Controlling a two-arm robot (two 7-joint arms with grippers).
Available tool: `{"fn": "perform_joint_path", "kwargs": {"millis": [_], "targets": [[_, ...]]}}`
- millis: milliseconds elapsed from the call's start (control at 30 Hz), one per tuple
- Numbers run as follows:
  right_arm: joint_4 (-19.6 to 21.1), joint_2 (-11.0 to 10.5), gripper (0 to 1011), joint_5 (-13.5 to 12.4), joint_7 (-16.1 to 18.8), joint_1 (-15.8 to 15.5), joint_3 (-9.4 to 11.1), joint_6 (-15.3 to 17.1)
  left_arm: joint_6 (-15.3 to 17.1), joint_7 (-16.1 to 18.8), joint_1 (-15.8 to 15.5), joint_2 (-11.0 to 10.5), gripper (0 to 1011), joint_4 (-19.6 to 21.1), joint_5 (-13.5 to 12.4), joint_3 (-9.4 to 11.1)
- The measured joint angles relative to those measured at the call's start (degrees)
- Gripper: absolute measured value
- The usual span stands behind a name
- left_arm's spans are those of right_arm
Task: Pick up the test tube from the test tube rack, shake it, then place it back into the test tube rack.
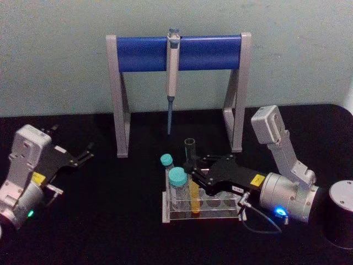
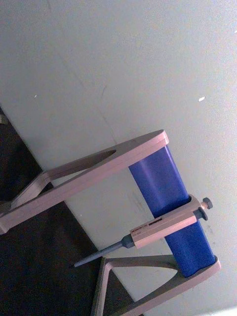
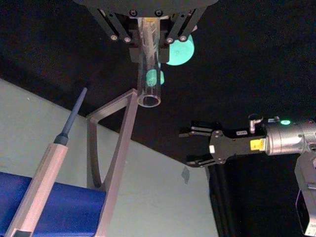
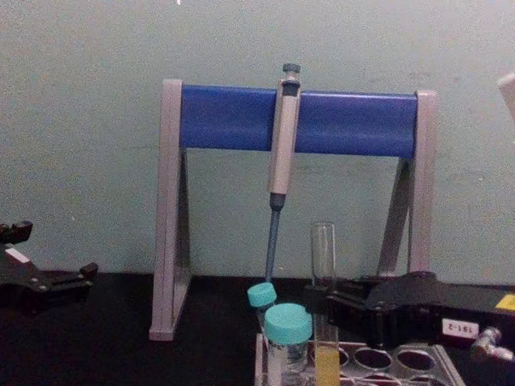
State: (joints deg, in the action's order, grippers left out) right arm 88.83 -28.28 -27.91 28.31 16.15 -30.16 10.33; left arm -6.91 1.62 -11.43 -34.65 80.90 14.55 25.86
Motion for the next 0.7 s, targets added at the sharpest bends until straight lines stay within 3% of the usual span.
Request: {"fn": "perform_joint_path", "kwargs": {"millis": [333,700], "targets": [[0.00,0.00,221,0.03,-0.04,-0.01,0.00,-0.06,0.00,0.00,0.00,0.00,1001,0.00,0.00,0.00],[2.27,-0.08,221,0.61,-0.71,-1.06,1.61,-3.15,0.00,0.00,0.00,0.00,1001,0.00,0.00,0.00]]}}
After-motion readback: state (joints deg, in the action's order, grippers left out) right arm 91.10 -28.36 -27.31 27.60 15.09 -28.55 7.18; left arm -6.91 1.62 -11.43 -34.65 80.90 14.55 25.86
